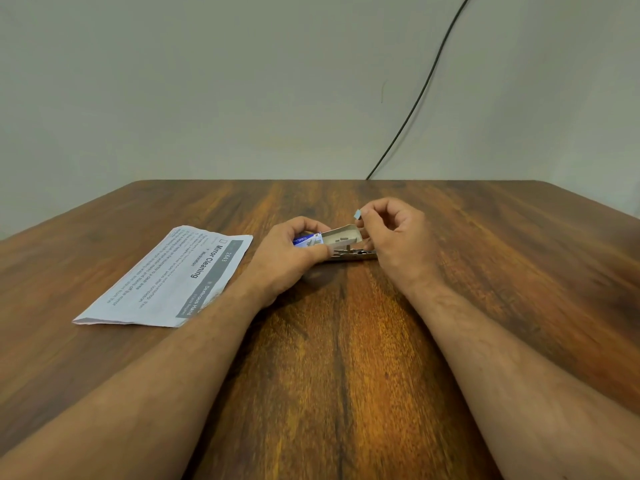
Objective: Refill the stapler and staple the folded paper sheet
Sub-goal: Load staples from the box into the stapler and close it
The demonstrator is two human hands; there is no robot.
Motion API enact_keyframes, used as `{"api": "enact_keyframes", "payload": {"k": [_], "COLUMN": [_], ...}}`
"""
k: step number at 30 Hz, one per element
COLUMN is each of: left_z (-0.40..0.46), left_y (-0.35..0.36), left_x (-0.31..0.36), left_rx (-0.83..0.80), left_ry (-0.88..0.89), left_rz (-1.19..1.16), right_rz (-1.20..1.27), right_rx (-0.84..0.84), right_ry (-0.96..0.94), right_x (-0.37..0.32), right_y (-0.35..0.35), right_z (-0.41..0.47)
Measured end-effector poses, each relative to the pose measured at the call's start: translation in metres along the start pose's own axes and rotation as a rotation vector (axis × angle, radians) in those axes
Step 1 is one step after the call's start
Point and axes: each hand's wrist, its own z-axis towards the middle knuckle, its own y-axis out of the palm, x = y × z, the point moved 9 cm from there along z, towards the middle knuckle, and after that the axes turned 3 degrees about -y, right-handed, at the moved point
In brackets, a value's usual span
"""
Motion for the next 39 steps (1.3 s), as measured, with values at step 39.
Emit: {"api": "enact_keyframes", "payload": {"k": [39], "left_z": [-0.002], "left_y": [0.001], "left_x": [0.009], "left_rx": [0.001], "left_ry": [0.119], "left_rz": [0.057], "right_rz": [-0.115], "right_rx": [-0.070], "right_ry": [-0.186], "right_x": [-0.023], "right_y": [0.008], "right_z": [-0.011]}}
